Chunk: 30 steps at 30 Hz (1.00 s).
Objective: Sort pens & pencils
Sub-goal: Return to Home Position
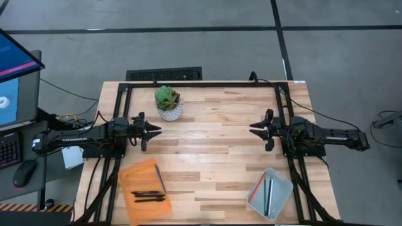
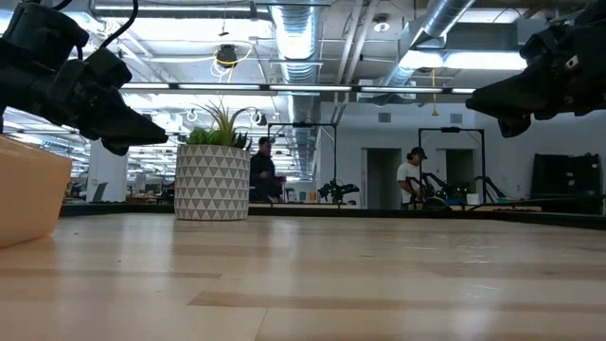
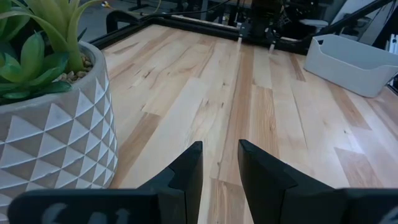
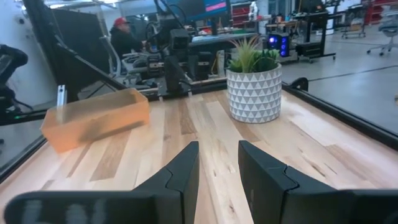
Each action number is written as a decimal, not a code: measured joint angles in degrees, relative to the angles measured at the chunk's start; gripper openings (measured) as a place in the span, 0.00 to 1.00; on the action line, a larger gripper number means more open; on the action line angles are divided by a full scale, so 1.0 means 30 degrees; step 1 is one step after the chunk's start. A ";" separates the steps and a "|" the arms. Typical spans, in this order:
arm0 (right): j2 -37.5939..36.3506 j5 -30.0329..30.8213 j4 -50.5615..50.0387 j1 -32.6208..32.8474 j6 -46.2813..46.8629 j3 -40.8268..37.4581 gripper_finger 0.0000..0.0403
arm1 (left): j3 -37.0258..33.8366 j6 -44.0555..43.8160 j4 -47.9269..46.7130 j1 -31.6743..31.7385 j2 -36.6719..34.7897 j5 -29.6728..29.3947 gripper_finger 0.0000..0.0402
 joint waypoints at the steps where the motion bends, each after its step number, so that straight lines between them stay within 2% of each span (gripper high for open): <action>1: 0.0000 -0.0044 -0.0008 0.0016 -0.0002 0.0000 0.33 | 0.0004 0.0000 0.0000 0.0000 0.0000 0.0000 0.23; 11: 0.0000 -0.0062 -0.0008 0.0022 -0.0249 0.0000 0.33 | 0.0001 0.0000 0.0000 0.0000 0.0000 -0.0007 0.23; 16: 0.0000 -0.0868 0.0076 0.0036 -0.1093 0.0000 0.33 | -0.0004 0.0350 0.0000 -0.0007 0.0000 -0.0007 0.23; 30: 0.0000 -0.1029 0.0130 0.0015 -0.0863 -0.0007 0.33 | -0.0001 0.0321 0.0000 -0.0005 0.0000 -0.0006 0.23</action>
